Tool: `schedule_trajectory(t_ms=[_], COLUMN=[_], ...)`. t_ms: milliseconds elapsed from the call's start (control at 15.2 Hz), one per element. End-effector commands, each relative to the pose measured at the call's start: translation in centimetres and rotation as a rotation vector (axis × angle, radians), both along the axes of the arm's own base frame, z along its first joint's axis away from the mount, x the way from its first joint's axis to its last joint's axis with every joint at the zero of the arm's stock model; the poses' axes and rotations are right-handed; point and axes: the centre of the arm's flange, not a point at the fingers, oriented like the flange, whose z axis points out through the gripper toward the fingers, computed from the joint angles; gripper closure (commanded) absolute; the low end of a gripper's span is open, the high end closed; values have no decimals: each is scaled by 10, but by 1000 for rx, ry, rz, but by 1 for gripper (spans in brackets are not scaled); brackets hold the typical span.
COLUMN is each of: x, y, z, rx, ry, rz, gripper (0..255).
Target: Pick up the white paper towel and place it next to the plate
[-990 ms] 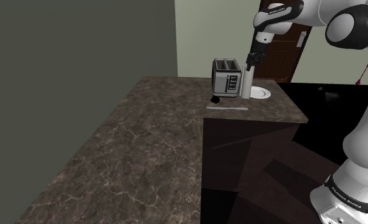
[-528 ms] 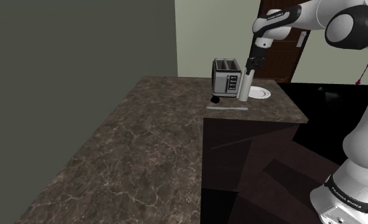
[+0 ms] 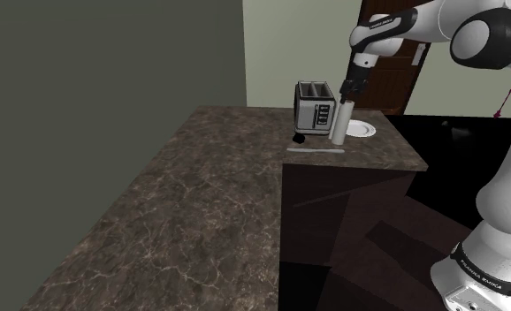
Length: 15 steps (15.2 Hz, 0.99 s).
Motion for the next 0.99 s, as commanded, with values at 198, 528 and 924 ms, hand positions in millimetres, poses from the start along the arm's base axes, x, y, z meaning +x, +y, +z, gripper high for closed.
schedule_trajectory(t_ms=[198, 528, 924], x=[0, -5, -5], y=[1, -6, -6], z=[-1, 48, 48], rx=[1, 1, 1], ry=[0, 0, 0], rz=[1, 1, 1], gripper=[0, 0, 0])
